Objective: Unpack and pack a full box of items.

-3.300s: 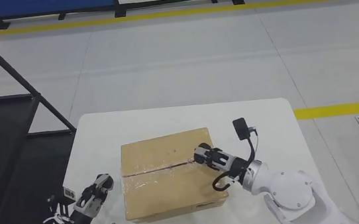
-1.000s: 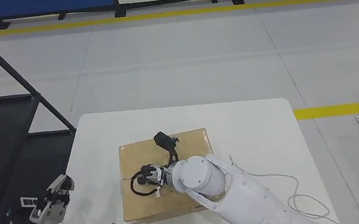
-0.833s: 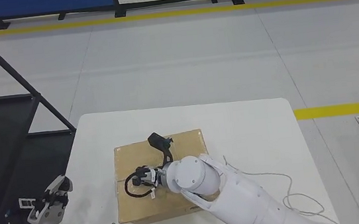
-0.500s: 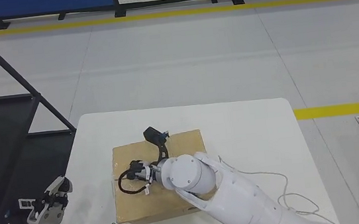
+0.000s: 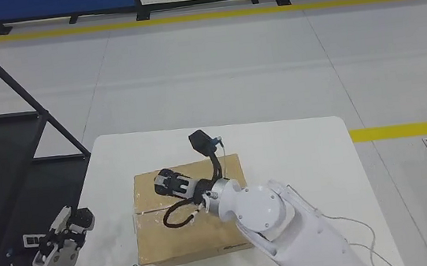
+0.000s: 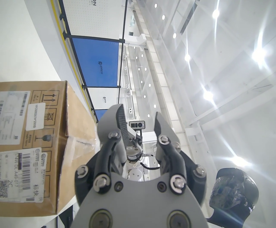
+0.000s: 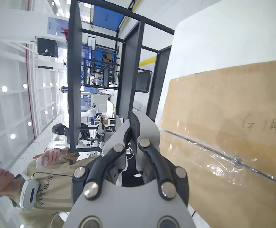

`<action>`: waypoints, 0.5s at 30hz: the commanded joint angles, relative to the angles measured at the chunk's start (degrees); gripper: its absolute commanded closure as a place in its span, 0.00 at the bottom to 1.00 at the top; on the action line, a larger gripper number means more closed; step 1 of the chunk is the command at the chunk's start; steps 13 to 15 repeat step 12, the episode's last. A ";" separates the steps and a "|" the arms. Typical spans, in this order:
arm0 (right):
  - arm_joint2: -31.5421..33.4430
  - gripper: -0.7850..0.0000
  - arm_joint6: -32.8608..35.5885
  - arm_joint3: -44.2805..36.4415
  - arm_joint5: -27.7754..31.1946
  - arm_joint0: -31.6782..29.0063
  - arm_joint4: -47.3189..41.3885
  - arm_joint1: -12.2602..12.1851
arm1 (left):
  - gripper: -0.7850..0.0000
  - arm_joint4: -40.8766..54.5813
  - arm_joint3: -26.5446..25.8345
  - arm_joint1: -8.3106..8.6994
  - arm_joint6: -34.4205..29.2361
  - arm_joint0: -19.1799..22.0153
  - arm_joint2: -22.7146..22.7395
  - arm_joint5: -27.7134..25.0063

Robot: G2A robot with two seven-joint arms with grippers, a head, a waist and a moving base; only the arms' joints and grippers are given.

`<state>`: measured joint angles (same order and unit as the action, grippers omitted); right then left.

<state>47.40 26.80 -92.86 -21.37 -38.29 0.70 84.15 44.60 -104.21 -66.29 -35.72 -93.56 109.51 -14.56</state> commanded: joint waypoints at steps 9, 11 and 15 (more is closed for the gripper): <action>3.87 0.31 1.48 -5.69 7.47 -3.76 3.72 -1.24 | 0.04 0.06 -0.13 -0.02 0.04 -0.11 -0.02 -0.06; 3.84 0.22 1.47 -5.65 7.37 -3.73 3.70 -1.24 | 0.01 0.06 -0.13 -0.02 0.04 -0.11 -0.02 -0.06; 3.83 0.15 1.45 -5.63 7.31 -3.72 3.70 -1.23 | 0.00 0.06 -0.13 -0.02 0.04 -0.11 -0.02 -0.06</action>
